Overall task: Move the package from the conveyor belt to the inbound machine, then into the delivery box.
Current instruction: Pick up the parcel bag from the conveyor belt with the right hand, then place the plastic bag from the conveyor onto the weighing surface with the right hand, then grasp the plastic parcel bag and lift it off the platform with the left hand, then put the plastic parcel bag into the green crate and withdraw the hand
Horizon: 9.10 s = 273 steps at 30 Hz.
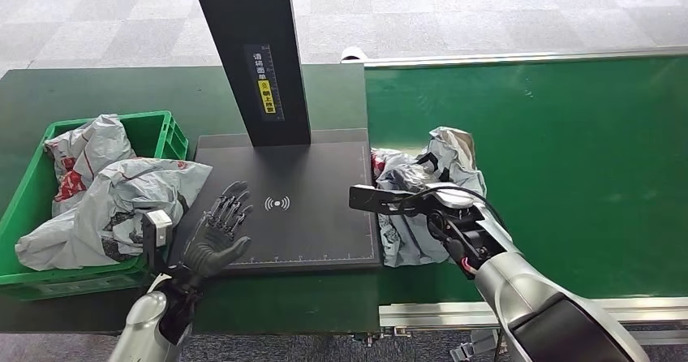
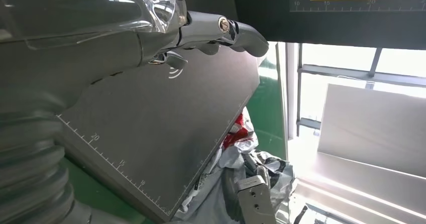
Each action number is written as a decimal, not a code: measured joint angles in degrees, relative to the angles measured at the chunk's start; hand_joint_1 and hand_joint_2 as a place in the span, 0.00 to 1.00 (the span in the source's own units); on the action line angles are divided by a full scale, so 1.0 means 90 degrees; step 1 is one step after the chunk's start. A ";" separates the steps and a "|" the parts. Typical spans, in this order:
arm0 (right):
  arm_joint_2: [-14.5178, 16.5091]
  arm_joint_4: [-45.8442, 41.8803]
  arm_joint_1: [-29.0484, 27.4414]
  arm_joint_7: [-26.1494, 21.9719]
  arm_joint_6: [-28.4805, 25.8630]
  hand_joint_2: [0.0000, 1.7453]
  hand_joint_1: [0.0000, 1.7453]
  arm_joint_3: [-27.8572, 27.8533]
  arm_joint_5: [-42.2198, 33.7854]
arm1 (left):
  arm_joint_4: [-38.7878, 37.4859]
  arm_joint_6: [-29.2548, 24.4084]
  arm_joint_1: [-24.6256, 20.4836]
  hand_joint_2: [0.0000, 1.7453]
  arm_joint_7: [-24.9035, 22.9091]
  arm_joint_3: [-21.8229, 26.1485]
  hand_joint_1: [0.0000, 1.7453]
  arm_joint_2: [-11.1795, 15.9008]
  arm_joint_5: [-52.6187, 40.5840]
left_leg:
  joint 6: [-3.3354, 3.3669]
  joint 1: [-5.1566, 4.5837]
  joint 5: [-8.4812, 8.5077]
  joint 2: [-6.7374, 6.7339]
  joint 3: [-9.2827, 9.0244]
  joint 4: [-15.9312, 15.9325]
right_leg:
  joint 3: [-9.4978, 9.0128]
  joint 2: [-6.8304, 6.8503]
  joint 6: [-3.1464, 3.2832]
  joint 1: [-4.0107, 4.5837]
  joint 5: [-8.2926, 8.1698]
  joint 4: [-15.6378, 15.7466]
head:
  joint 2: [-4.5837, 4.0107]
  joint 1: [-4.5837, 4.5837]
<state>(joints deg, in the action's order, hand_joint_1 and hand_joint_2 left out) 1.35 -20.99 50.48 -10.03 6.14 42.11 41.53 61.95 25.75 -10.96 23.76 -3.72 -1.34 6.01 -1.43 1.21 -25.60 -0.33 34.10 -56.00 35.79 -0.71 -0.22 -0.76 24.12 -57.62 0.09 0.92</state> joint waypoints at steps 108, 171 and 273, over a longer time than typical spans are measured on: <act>0.0862 -0.1943 -0.1029 -0.2483 -0.1225 1.00 0.00 -0.1744 -0.3745 | -0.0206 0.0077 -0.0149 1.00 0.0449 -0.0073 0.00 0.0054 -0.0052 | 0.0000 0.0000 0.0002 0.0013 0.0003 0.0000 | 0.0001 0.0011 -0.0001 0.0000 0.0001 0.0001 | 0.0000 0.0000; 0.0591 -0.2030 -0.1182 -0.2458 -0.1464 1.00 0.00 -0.1941 -0.4785 | -0.3630 -0.3614 -0.3052 1.00 -0.0751 -0.4256 1.00 -0.0421 -0.5797 | 0.0014 -0.0012 0.0005 0.0098 -0.0101 0.0000 | -0.0134 0.0086 -0.0031 -0.0016 0.0023 0.0009 | 0.0000 0.0002; 0.0344 -0.1944 -0.1239 -0.2390 -0.1212 1.00 0.00 -0.1462 -0.4955 | 0.0685 -0.5653 -0.0282 0.00 -0.2170 0.1137 0.00 0.0176 -0.8331 | 0.0011 -0.0011 0.0002 0.0077 -0.0028 0.0002 | -0.0059 0.0076 -0.0031 -0.0014 0.0025 0.0008 | 0.0000 0.0001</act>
<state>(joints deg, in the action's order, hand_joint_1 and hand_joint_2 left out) 4.44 -38.48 39.33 -31.54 -4.76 28.96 -3.06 68.11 -25.13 -13.50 4.22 6.51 0.24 -68.97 -1.33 1.12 -25.59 0.36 33.85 -55.98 35.26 -0.03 -0.50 -0.89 24.34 -57.55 0.09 0.93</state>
